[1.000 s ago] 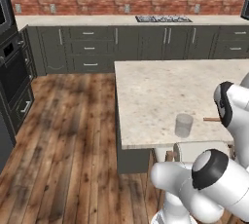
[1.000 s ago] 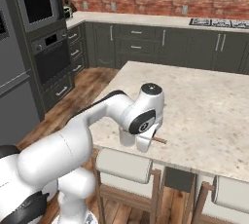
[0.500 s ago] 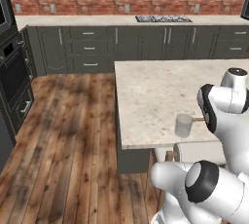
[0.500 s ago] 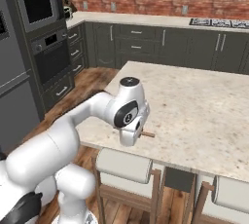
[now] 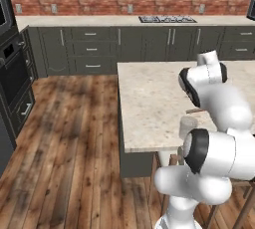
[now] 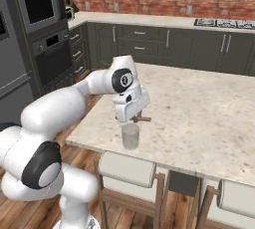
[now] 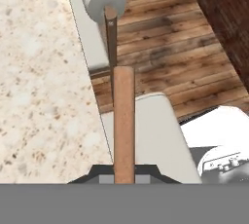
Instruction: Take a straw from the drawer in front and place it inside the glass cup on the dining counter.
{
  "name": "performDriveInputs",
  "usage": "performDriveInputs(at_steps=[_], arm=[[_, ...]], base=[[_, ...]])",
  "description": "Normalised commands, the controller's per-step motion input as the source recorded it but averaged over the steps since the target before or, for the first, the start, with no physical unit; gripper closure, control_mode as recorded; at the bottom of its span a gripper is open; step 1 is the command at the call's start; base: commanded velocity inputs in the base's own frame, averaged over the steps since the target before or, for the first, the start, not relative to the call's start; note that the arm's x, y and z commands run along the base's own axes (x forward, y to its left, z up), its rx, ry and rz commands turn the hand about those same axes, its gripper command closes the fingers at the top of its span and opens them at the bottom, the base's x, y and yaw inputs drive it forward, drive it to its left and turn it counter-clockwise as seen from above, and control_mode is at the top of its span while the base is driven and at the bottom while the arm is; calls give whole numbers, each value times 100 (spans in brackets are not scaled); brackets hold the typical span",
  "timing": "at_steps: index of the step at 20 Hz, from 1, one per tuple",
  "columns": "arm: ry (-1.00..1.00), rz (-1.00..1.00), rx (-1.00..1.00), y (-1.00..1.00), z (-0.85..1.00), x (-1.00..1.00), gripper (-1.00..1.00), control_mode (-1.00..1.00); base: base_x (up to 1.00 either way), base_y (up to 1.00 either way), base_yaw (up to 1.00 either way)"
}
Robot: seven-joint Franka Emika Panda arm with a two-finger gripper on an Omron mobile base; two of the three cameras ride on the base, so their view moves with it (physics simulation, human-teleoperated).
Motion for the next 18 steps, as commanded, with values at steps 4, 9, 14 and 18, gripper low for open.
performDriveInputs(at_steps=[4,9,14,18], arm=[[16,-19,-15,0,16,7,100,-100],[25,-12,-21,0,32,4,100,-100],[29,-4,-28,1,22,0,100,-100],[33,0,-32,0,-3,-4,100,-100]], base=[[0,0,0],[0,0,0],[0,0,0],[0,0,0]])
